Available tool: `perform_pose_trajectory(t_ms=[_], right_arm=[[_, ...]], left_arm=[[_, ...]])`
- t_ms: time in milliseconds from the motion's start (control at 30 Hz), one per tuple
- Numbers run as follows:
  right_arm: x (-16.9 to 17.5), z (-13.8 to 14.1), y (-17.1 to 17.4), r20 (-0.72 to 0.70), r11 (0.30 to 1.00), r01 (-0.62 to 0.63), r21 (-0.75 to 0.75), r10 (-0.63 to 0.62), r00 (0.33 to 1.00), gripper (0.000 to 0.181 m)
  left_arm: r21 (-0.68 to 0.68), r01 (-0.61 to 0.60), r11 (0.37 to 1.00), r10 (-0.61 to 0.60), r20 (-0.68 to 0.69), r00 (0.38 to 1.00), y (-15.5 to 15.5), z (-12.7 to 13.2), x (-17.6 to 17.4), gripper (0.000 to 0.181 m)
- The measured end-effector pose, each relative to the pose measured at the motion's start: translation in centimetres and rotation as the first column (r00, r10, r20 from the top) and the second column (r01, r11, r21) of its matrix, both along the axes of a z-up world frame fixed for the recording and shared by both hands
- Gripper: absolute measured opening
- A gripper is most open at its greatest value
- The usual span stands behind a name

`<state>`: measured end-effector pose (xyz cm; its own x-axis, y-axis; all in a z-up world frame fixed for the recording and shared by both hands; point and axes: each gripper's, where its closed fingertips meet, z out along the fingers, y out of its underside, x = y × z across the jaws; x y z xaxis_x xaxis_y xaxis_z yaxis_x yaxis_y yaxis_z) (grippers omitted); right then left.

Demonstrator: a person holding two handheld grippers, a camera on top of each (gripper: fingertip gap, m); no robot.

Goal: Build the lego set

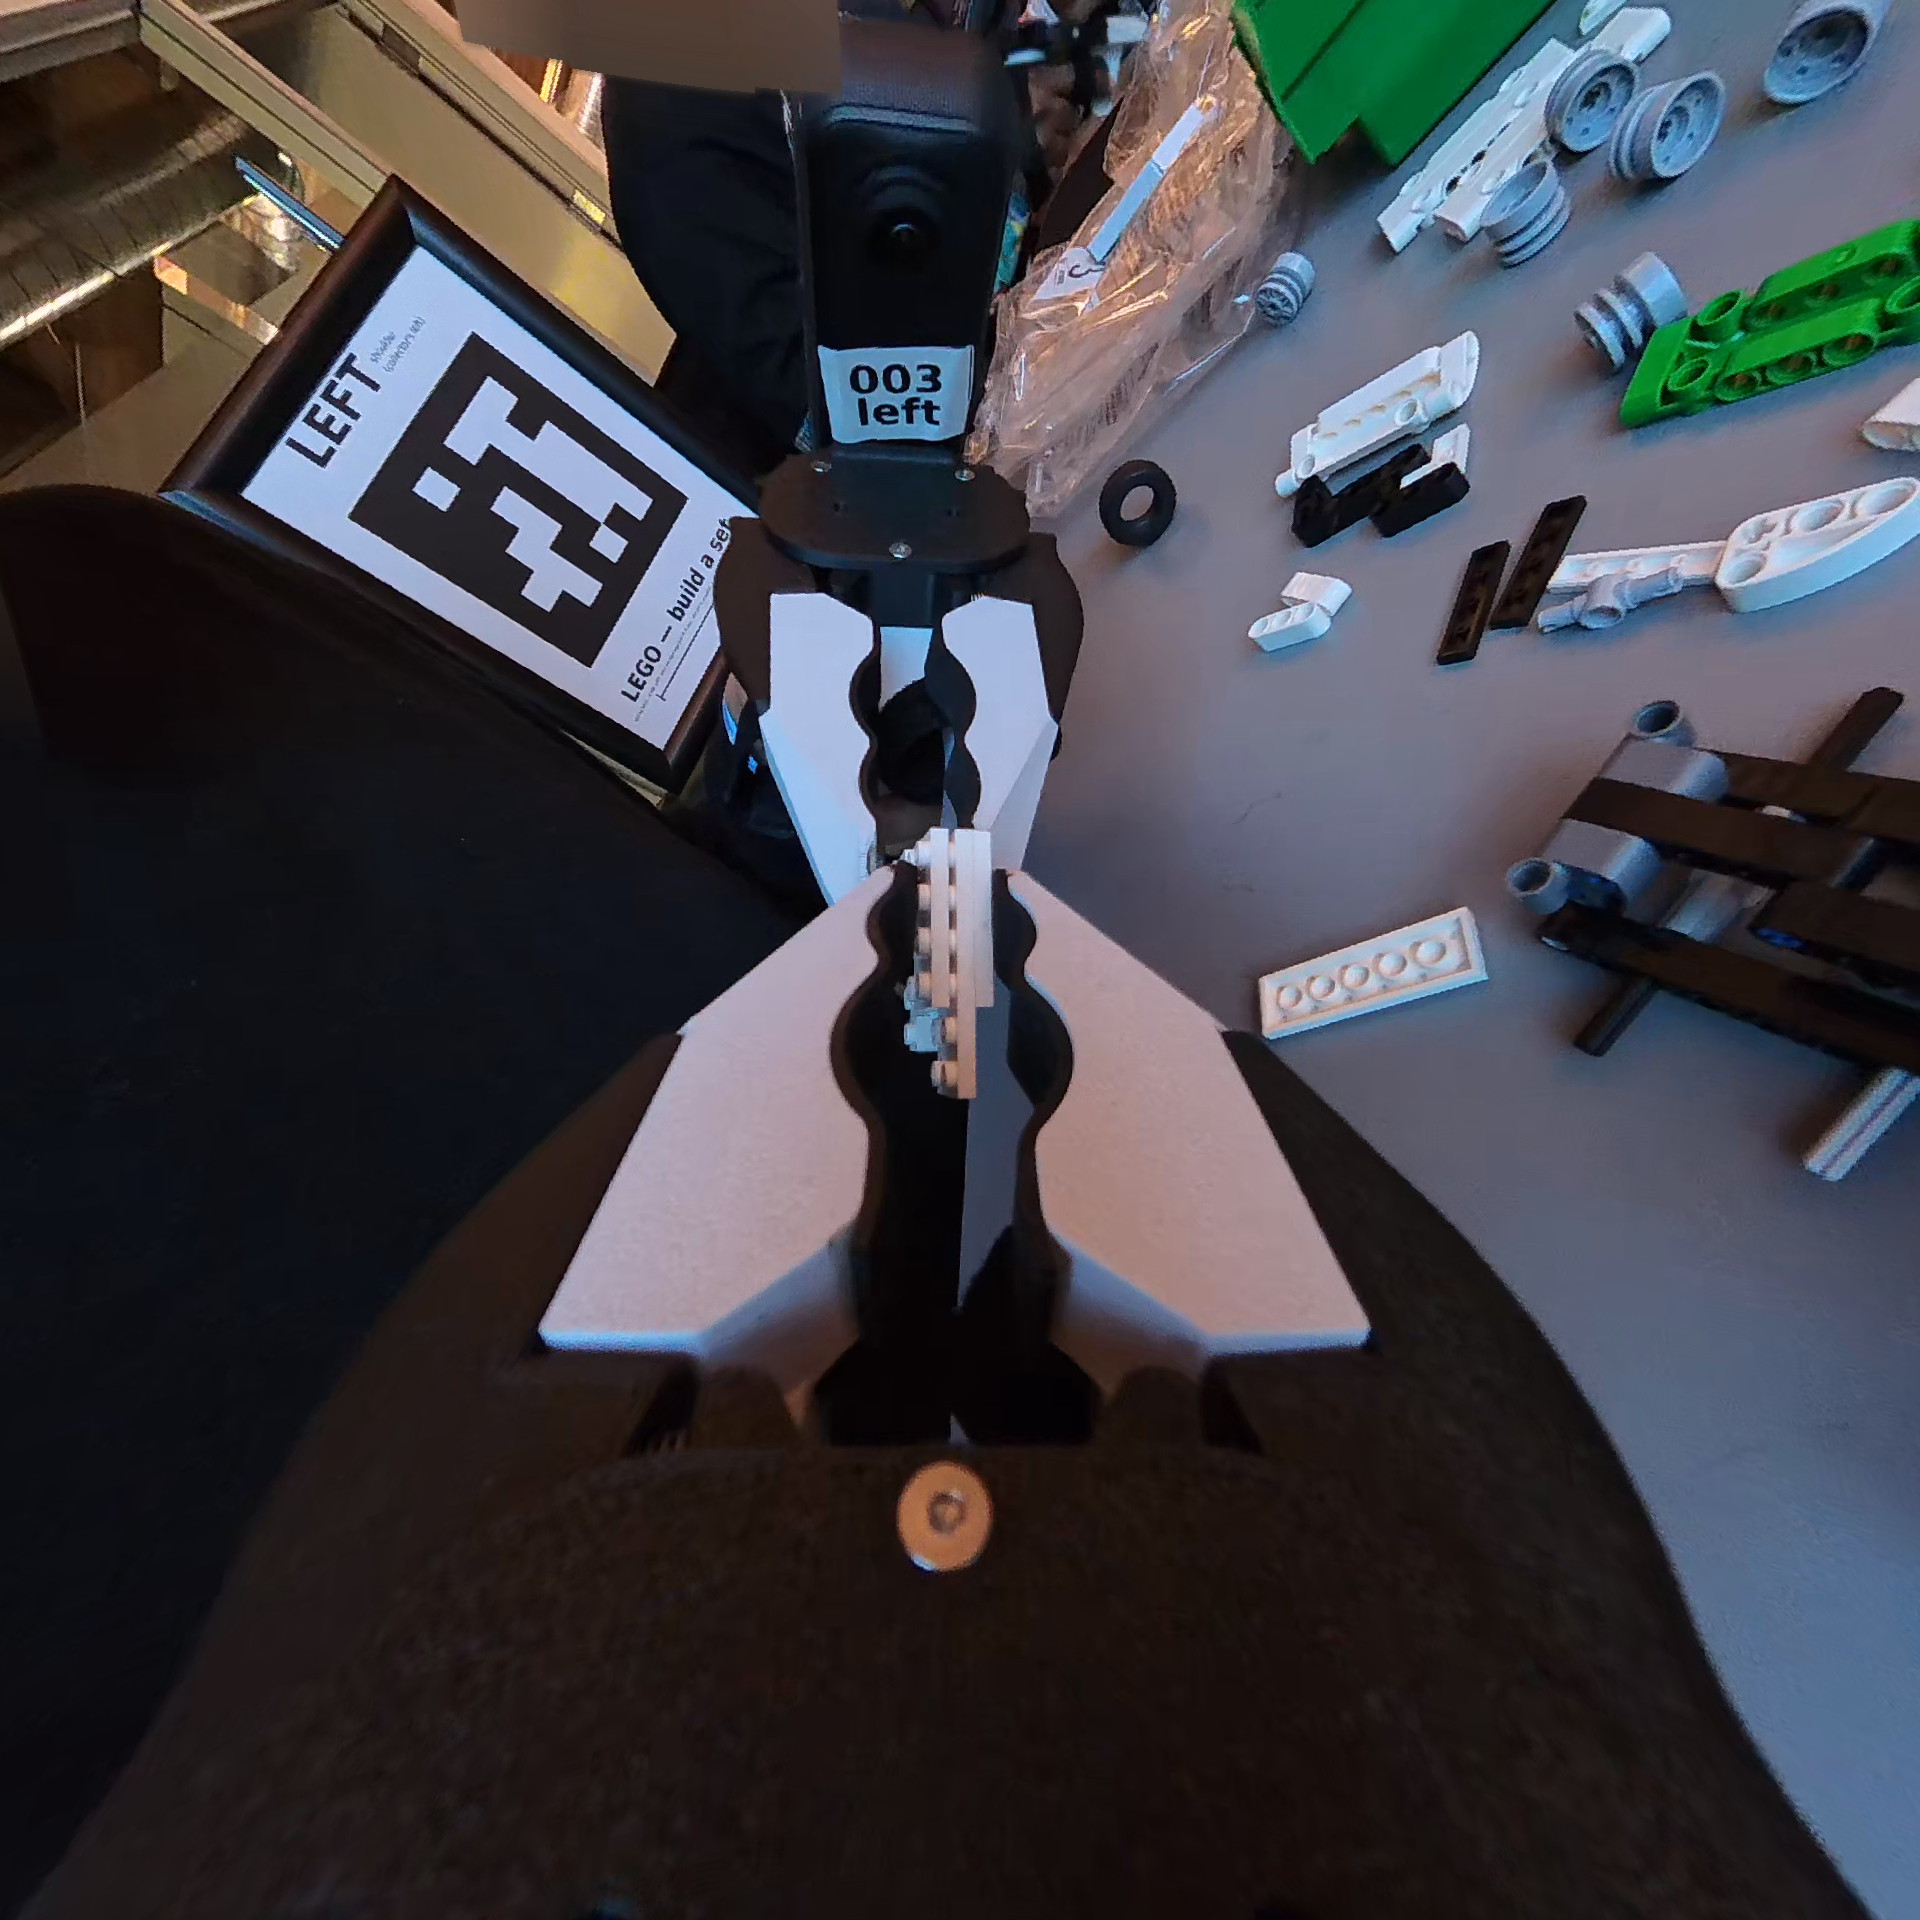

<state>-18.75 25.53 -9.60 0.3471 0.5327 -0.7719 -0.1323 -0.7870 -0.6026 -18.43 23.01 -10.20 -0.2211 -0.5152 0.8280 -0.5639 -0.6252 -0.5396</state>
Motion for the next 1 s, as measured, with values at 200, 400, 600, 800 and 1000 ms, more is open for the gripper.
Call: perform_pose_trajectory(t_ms=[200, 400, 600, 800, 1000], right_arm=[[0.1, -0.5, 0.1, -0.026, 0.999, 0.038, -0.022, -0.038, 0.999, 0.013], [0.3, -1.4, -0.4, -0.016, 0.999, 0.011, -0.035, -0.012, 1.0, 0.012], [0.1, -2.0, -0.9, 0.049, 0.998, -0.068, -0.008, 0.069, 0.996, 0.016], [0.1, -1.3, -0.5, 0.04, 0.996, -0.084, -0.027, 0.085, 0.996, 0.021], [-0.7, -1.4, -0.5, 0.028, 0.993, -0.105, -0.049, 0.106, 0.994, 0.02]], left_arm=[[-0.008, 0.014, 1.0, -0.015, -0.018, 1.0, 0.0, -0.5, 0.0, 0.014], [0.018, 0.07, 0.997, -0.069, -0.039, 0.997, -0.5, -1.6, 0.2, 0.014], [0.085, 0.113, 0.99, -0.108, -0.063, 0.992, -1.0, -2.1, -0.2, 0.014], [0.022, 0.073, 0.997, -0.072, -0.043, 0.996, -0.6, -1.6, -0.2, 0.014], [0.031, 0.068, 0.997, -0.067, -0.024, 0.997, -0.9, -1.3, 0.0, 0.014]])
